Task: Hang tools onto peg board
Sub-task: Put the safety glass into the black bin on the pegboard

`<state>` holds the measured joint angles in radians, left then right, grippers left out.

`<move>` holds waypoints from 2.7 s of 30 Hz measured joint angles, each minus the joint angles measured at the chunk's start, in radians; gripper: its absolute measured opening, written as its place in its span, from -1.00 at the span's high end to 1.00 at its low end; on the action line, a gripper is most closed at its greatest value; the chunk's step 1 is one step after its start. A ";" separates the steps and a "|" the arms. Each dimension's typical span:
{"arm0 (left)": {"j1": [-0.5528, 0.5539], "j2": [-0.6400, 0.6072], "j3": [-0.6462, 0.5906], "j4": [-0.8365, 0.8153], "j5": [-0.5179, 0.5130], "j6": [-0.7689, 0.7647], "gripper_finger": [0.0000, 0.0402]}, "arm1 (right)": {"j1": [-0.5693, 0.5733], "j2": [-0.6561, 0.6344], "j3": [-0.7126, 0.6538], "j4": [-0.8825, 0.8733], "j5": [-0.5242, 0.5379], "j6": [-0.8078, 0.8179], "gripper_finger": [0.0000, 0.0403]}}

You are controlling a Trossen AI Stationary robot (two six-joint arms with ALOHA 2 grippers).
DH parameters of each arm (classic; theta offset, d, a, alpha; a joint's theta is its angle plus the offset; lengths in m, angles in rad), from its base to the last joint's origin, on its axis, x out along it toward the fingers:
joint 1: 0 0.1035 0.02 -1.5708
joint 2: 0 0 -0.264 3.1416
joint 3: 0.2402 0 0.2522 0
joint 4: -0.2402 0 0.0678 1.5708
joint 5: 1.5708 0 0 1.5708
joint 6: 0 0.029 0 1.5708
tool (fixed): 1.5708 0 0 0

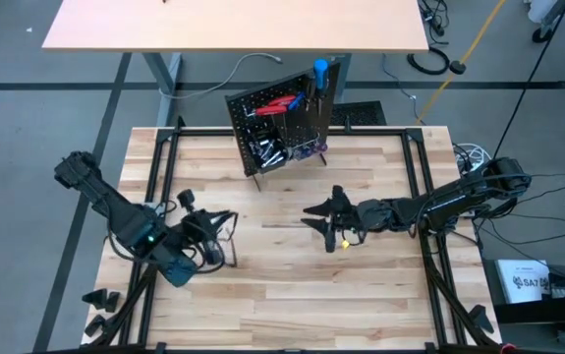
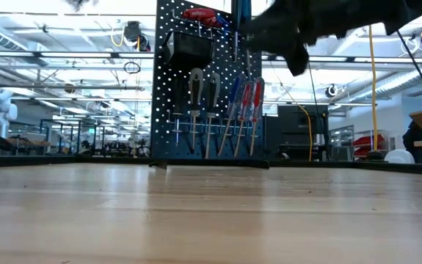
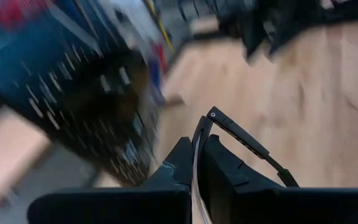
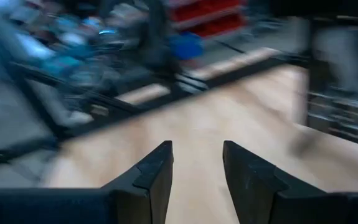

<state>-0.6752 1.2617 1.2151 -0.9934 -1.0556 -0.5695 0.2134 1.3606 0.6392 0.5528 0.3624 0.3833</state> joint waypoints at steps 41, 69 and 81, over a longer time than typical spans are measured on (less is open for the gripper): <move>0.184 0.184 0.033 0.507 -0.280 0.628 0.92 | 0.018 0.455 0.292 0.356 0.025 -0.010 0.03; 0.205 0.183 0.032 0.534 -0.264 0.627 0.66 | 0.030 0.455 0.291 0.393 0.030 -0.084 0.97; 0.194 0.162 0.031 0.540 -0.189 0.575 0.08 | 0.031 0.454 0.291 0.367 0.059 -0.079 0.97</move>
<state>-0.4811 1.4234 1.2465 -0.4537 -1.2449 0.0057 0.2440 1.8145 0.9298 0.9199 0.4210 0.3044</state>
